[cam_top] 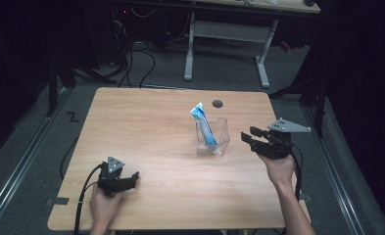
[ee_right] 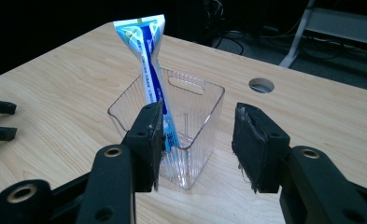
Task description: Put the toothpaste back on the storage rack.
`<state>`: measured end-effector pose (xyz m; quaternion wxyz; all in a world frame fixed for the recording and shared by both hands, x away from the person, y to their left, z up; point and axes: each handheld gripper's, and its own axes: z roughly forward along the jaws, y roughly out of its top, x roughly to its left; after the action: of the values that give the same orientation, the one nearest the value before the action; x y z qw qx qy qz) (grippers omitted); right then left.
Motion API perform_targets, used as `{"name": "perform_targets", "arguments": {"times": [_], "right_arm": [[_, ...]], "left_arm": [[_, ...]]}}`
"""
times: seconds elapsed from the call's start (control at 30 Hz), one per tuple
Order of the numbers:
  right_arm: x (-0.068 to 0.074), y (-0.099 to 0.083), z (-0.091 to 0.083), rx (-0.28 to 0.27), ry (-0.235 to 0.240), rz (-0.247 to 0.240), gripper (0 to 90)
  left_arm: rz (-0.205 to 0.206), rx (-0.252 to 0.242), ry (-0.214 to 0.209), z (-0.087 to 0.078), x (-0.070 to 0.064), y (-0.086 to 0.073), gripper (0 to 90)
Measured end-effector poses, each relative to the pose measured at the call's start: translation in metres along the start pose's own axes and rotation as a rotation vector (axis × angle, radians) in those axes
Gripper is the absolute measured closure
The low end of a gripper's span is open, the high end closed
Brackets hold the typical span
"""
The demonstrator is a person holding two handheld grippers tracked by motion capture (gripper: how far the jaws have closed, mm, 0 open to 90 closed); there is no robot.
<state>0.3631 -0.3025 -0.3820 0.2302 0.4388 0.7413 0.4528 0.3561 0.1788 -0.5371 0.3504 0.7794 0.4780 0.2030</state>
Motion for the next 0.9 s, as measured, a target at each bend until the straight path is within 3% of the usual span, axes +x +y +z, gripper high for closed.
{"name": "perform_targets", "arguments": {"times": [0.9], "right_arm": [[-0.006,-0.048,-0.006,-0.002,-0.008,0.071,52.4]], "left_arm": [[0.000,0.000,0.000,0.000,0.000,0.000,22.9]]}}
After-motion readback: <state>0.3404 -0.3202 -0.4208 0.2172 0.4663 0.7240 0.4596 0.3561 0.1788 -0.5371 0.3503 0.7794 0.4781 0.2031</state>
